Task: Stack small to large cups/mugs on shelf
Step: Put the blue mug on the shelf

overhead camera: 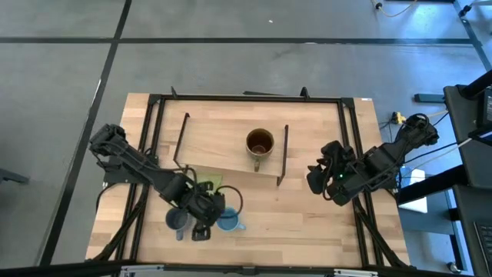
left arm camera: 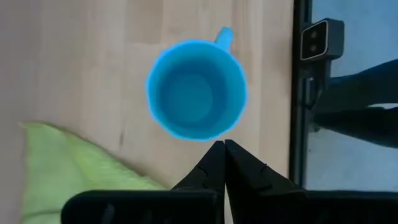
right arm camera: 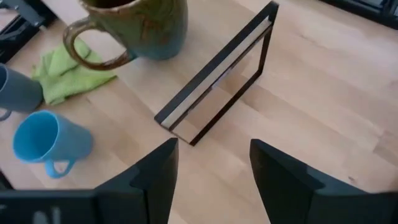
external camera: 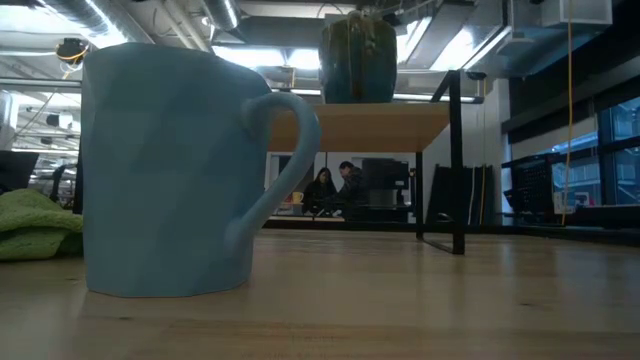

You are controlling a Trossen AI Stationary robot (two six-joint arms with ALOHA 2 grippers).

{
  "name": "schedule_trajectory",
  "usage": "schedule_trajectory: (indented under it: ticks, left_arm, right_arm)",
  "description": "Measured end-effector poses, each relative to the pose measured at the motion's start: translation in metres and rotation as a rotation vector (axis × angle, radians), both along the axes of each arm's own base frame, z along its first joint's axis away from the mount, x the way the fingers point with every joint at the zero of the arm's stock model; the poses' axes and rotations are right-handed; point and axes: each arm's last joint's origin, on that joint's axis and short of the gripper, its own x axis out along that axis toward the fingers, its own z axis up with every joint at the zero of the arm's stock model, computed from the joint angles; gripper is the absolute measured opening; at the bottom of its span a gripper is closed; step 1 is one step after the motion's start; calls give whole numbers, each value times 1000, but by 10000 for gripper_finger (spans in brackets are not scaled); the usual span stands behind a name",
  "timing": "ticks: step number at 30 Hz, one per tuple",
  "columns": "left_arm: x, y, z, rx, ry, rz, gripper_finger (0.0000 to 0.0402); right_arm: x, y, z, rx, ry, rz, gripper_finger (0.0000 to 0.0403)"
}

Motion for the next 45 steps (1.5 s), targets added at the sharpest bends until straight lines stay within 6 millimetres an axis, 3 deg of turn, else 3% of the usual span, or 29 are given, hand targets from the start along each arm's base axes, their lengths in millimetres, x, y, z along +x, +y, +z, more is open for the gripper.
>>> schedule_trajectory:
  ticks: [5, 13, 25, 32, 36, 45]
  left_arm:
    - [5, -9, 4, -57, -4, 6, 3]
    - [12, 1, 3, -66, 4, 65, 10]
    - [14, 16, 0, 2, 6, 331, 55]
    - [20, 14, -21, 12, 105, 472, 107]
    - [26, 10, -35, 6, 140, 512, 116]
    - [26, 9, -34, -75, 177, 603, 119]
  right_arm:
    - [0, 1, 0, 1, 0, 2, 201]
    - [-8, 4, -1, -35, 45, 44, 201]
    - [-17, 12, 0, -128, 22, 107, 201]
    - [-18, 14, 0, -141, 22, 131, 200]
    - [-19, 15, 1, -150, 16, 134, 200]
    - [-19, 15, 1, -158, 18, 140, 200]
